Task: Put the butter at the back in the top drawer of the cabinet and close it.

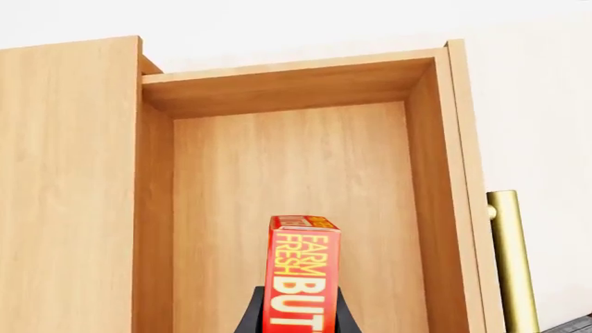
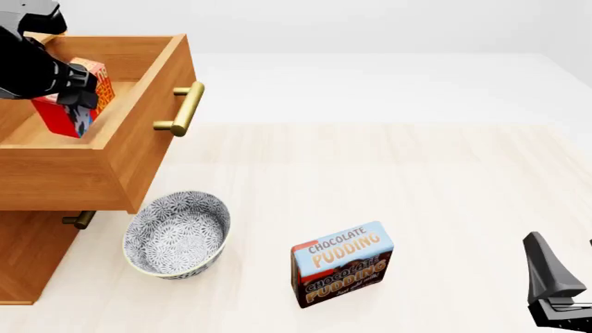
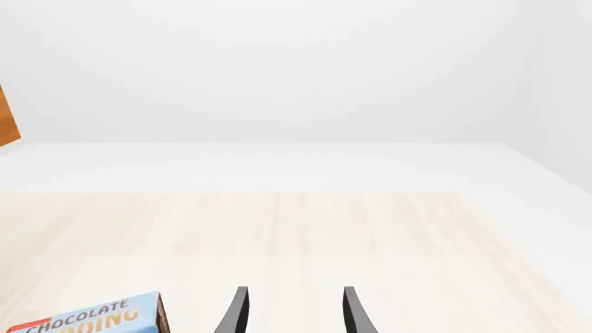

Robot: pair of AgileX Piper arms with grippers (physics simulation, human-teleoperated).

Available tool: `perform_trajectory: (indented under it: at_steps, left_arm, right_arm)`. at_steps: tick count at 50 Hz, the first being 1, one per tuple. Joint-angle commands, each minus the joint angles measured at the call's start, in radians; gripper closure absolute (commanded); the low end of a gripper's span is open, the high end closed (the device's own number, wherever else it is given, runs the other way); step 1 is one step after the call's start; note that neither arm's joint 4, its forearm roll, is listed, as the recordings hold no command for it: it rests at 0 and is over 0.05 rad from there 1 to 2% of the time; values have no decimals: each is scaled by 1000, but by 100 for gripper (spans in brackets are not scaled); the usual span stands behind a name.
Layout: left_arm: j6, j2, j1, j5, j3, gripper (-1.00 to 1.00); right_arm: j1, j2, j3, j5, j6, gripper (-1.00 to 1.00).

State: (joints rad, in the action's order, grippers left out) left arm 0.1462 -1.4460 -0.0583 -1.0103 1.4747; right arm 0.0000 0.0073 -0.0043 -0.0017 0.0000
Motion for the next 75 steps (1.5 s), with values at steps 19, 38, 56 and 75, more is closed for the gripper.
perform_trajectory:
  at_steps: [19,38,56,75]
  left_arm:
    - [-3,-25,-12,44,-21,100]
    - [-2,-8,-34,50,-34,-100]
    - [-12,27,-4,12,19,-100]
    - [-64,99,131,-95,197,-100]
  right_arm:
    - [0,0,0,0,0,-100]
    - [0,0,0,0,0,-100]
    - [0,0,0,0,0,-100]
    - [0,0,0,0,0,-100]
